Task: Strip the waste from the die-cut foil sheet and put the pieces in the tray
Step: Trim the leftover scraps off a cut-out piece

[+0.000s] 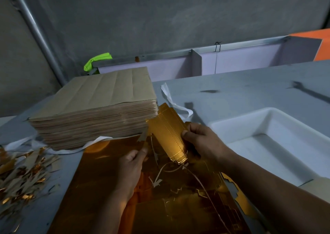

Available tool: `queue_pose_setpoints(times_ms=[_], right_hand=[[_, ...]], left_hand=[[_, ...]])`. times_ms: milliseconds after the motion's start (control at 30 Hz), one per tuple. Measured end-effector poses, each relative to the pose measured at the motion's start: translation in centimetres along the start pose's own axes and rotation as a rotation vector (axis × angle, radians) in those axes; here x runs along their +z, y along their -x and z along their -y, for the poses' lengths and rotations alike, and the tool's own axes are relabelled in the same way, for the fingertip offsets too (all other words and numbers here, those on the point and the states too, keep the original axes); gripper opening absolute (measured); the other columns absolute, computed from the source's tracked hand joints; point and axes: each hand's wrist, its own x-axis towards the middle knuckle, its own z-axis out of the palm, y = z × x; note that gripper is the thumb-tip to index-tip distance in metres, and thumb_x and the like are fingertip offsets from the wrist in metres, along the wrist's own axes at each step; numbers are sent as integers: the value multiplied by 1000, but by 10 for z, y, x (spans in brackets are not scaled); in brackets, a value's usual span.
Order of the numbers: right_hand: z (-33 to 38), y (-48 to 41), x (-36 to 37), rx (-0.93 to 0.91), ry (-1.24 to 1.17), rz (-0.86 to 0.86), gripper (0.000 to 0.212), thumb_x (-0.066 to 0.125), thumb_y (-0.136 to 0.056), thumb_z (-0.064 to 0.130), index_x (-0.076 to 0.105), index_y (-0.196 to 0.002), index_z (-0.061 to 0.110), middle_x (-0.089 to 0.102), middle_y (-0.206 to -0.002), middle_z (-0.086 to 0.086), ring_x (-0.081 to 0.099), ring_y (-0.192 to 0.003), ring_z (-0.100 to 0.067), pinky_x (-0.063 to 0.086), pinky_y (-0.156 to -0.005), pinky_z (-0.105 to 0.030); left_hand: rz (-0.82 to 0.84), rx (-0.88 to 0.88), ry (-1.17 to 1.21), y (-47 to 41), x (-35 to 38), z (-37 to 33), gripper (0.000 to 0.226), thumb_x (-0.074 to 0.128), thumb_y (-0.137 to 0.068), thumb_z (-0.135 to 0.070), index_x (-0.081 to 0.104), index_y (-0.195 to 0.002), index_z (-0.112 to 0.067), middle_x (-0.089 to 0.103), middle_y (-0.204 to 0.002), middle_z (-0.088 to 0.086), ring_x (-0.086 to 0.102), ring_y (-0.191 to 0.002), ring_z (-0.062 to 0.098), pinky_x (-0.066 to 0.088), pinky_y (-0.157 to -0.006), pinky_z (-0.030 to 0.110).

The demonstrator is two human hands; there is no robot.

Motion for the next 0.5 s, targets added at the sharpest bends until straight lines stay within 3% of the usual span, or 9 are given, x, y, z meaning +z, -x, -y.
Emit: queue_pose_setpoints(times_ms=[100, 200, 300, 367, 433, 500], right_hand=[[-1, -2, -2, -13, -23, -71, 23, 51, -102, 28, 55, -82, 18, 60, -55, 7, 64, -50, -16, 54, -48, -28], [-3, -2, -1, -34, 2, -97, 21, 52, -101, 31, 57, -84, 20, 62, -63, 5, 65, -53, -16, 56, -50, -30], [-3, -2, 0, -46, 44, -94, 17, 53, -101, 32, 58, -87, 22, 62, -73, 2, 65, -59, -17, 62, -59, -40], [-3, -2, 0, -39, 42, -90, 17, 54, -100, 32, 58, -87, 23, 62, -73, 3, 66, -61, -18, 62, -63, -44], [-3, -2, -1, -52, 40, -95, 18, 57, -99, 31, 61, -83, 25, 65, -72, 6, 66, -65, -17, 61, -64, -40], [-3, -3, 0, -68, 53, -100, 20, 59, -97, 30, 64, -79, 27, 68, -80, 5, 67, -77, -17, 56, -71, -37]], left_hand=[[16, 10, 1, 2, 1, 0, 32, 56, -94, -41, 65, -89, -11, 58, -77, 12, 50, -68, 26, 40, -65, 38], [-2, 55, -78, 3, 2, 1, 31, 53, -95, -45, 66, -87, -18, 53, -69, 7, 49, -63, 22, 40, -61, 32], [18, 21, -104, 1, -1, -1, 35, 45, -96, -51, 66, -99, -24, 54, -73, 2, 51, -67, 18, 40, -61, 29], [8, -45, -86, -3, -3, -4, 39, 42, -97, -54, 63, -110, -25, 60, -85, 3, 55, -75, 18, 40, -63, 28], [-27, -68, -133, -7, -3, -7, 44, 39, -98, -56, 58, -124, -26, 62, -108, 4, 55, -86, 17, 40, -64, 29], [-115, -5, -302, -9, -4, -12, 49, 42, -95, -58, 53, -130, -26, 52, -128, 7, 54, -94, 16, 44, -66, 30]])
